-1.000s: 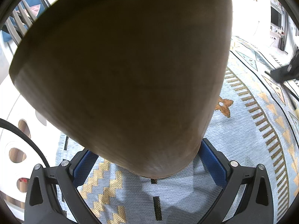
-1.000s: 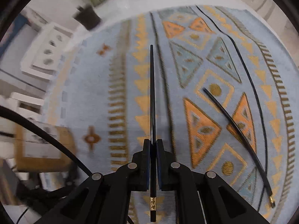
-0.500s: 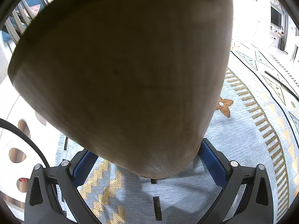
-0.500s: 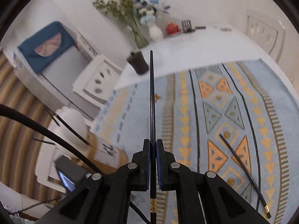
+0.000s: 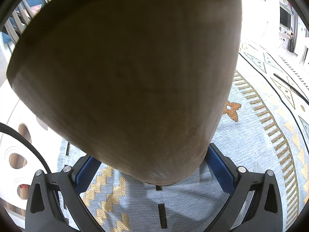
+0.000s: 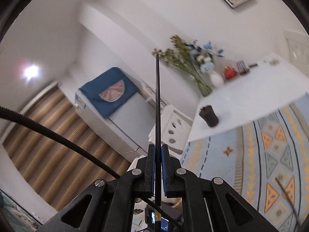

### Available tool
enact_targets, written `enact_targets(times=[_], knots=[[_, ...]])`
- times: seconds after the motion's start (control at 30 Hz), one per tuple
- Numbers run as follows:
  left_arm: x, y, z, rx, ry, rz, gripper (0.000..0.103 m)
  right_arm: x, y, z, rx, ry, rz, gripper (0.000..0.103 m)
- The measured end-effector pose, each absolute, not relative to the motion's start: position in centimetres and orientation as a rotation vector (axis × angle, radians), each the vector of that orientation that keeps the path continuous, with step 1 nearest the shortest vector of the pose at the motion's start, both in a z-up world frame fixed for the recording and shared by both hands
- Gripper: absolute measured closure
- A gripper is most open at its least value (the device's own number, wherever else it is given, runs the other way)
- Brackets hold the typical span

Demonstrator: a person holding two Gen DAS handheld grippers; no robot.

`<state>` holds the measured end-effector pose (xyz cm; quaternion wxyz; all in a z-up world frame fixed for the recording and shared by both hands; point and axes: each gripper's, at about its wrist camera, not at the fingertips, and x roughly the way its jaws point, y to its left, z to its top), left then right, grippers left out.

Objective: Organize utensils
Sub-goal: 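Lift the black chopstick with the right gripper over the wooden cup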

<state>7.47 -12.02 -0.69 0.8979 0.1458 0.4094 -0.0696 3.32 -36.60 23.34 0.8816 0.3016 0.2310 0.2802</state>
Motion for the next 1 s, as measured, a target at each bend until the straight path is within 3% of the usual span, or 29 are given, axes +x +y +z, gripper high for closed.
enact_targets(times=[0.7,1.0], knots=[[7.5,-12.0,-0.8,0.304,0.847,-0.143,0.000,7.4,-24.9,17.3,0.267,0.566,0.413,0.097],[7.5,-11.9,-0.8,0.304,0.847,-0.143,0.000,8.8,-24.1,17.1,0.294,0.558,0.440,0.097]])
